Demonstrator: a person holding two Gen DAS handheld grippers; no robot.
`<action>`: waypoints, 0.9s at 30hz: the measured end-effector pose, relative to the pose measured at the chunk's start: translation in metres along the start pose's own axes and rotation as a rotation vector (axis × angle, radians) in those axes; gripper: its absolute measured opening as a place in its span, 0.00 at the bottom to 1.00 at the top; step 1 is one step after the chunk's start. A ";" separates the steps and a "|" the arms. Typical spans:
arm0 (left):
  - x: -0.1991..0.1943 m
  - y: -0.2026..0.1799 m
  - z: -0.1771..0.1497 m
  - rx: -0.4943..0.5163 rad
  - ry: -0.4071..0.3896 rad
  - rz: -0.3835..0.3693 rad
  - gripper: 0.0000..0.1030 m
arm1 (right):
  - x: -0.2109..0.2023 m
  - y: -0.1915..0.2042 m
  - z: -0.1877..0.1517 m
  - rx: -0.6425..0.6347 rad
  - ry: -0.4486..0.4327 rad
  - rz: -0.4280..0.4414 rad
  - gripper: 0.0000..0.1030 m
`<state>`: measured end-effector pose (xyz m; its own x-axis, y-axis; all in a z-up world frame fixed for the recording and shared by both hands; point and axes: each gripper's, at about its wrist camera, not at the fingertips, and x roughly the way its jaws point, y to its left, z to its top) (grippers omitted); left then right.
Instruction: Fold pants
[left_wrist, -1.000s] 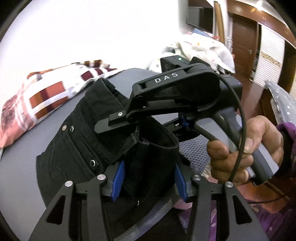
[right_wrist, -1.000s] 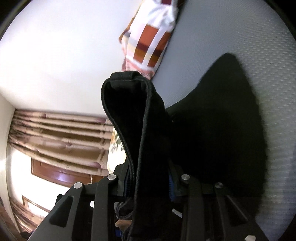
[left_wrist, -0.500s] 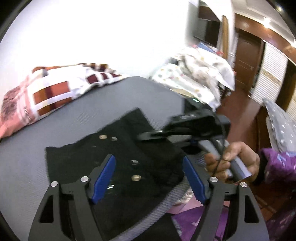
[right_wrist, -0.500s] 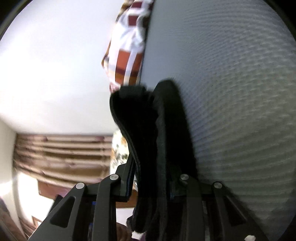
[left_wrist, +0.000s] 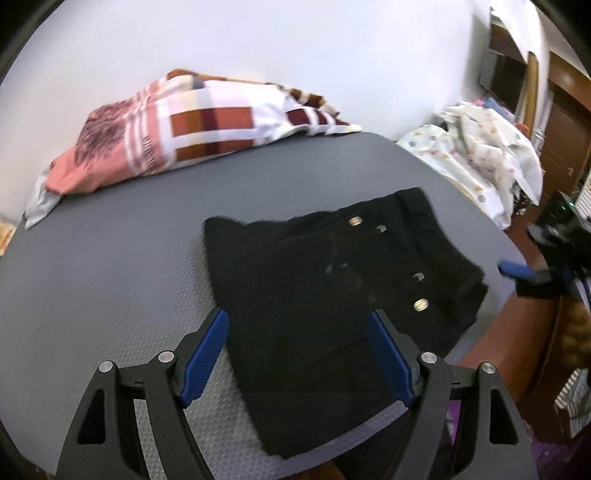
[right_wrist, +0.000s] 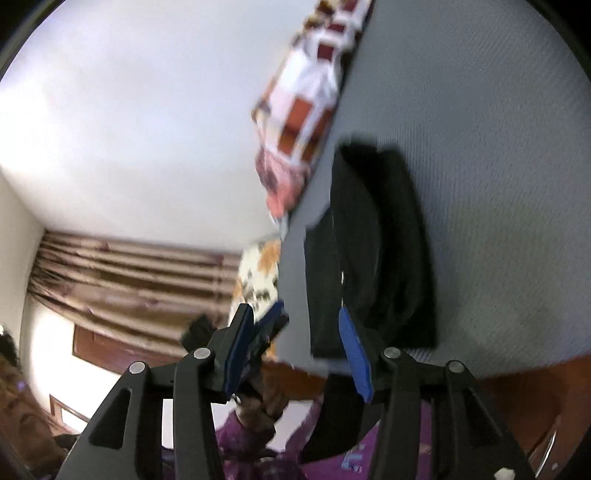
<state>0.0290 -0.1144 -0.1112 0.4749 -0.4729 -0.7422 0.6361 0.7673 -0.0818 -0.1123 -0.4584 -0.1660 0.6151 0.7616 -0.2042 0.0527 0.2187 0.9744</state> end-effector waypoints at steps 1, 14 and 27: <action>-0.001 0.004 -0.003 -0.004 0.004 0.009 0.75 | 0.007 -0.003 -0.002 0.004 0.016 -0.015 0.46; -0.009 0.030 -0.026 -0.042 0.023 0.020 0.76 | 0.009 -0.033 0.003 0.153 -0.079 -0.124 0.53; -0.010 0.028 -0.032 -0.028 0.030 -0.007 0.77 | 0.032 -0.018 0.004 0.059 -0.124 -0.256 0.15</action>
<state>0.0221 -0.0741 -0.1272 0.4514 -0.4653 -0.7614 0.6217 0.7761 -0.1057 -0.0903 -0.4405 -0.1898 0.6672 0.6053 -0.4342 0.2620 0.3550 0.8974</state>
